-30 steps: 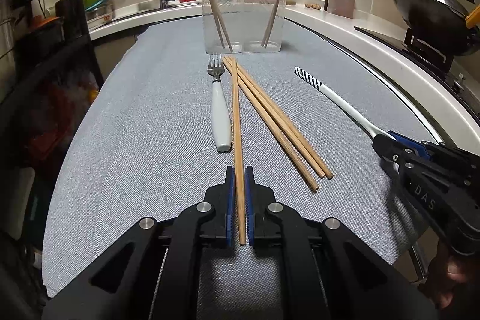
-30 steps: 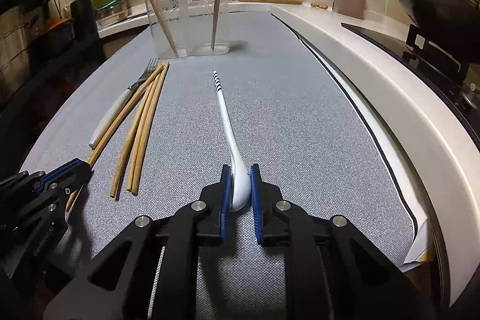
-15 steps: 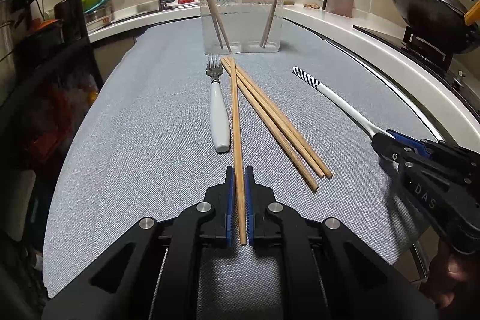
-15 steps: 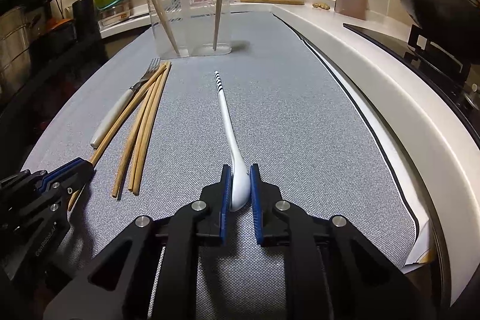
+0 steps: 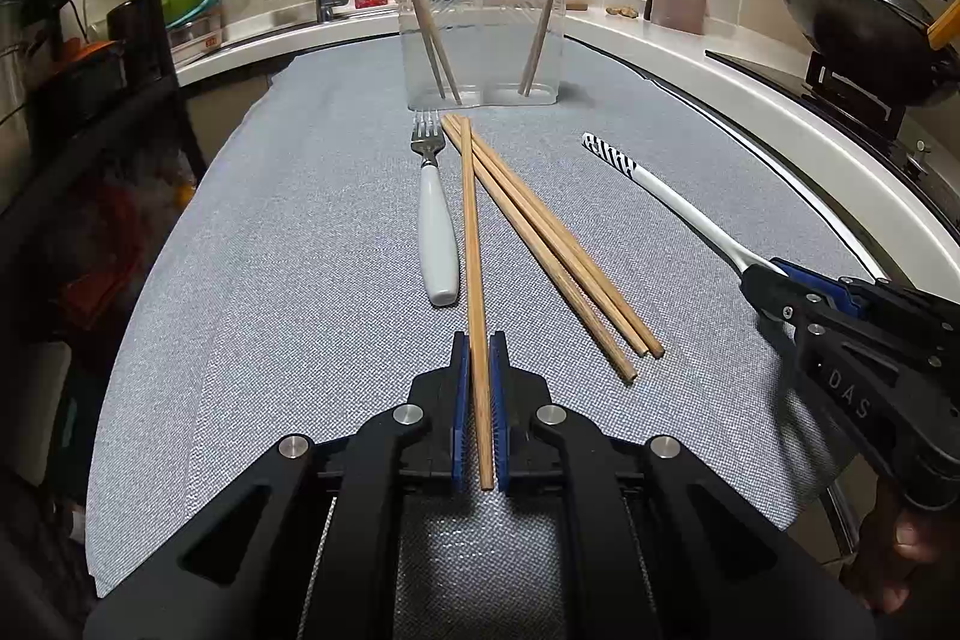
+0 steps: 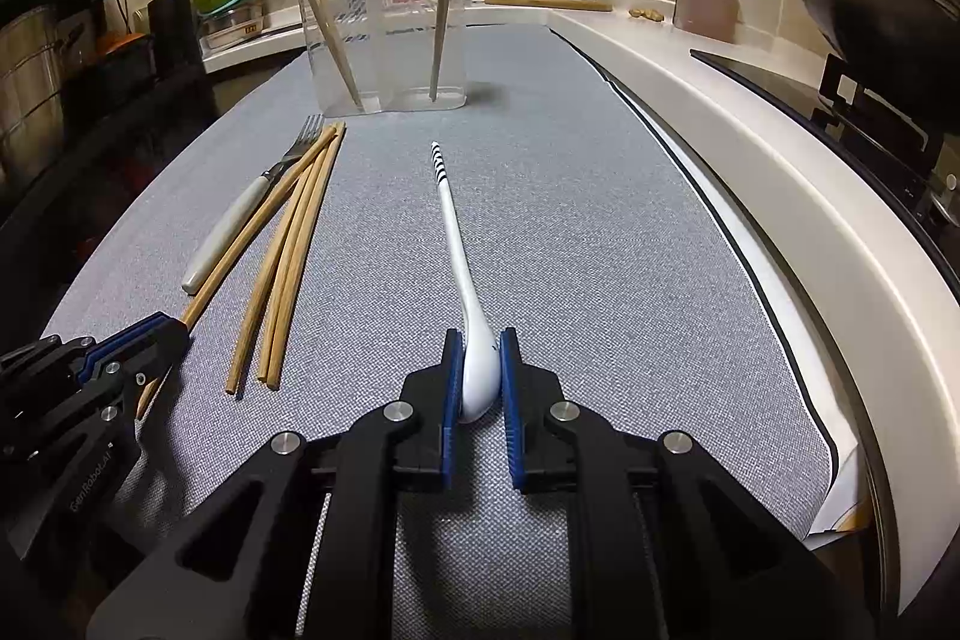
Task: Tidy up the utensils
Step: 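Lift the chopstick and spoon and carry both above the clear container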
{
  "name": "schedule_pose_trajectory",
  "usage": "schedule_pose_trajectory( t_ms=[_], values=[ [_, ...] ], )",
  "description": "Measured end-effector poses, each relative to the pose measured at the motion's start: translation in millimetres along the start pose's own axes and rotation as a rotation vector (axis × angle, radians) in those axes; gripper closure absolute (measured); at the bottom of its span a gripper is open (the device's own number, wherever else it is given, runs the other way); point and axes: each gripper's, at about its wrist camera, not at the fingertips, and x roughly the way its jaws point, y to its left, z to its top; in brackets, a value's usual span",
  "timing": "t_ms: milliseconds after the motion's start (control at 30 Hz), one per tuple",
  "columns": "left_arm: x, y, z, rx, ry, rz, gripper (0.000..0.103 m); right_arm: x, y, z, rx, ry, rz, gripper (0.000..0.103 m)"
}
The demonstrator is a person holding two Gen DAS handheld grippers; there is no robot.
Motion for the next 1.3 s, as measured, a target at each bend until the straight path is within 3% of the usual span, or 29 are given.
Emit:
schedule_pose_trajectory(
  t_ms=[167, 633, 1300],
  values=[
    [-0.6, -0.1, -0.1, 0.000, -0.003, 0.000, 0.096, -4.4, -3.0, 3.6, 0.006, -0.003, -0.003, 0.091],
    [-40.9, -4.2, 13.7, 0.034, -0.168, -0.016, 0.097, -49.8, -8.9, 29.9, -0.015, -0.117, -0.035, 0.091],
    [-70.4, 4.7, 65.1, 0.018, -0.271, -0.033, 0.097, -85.0, -14.0, 79.3, -0.043, -0.235, -0.025, 0.091]
  ],
)
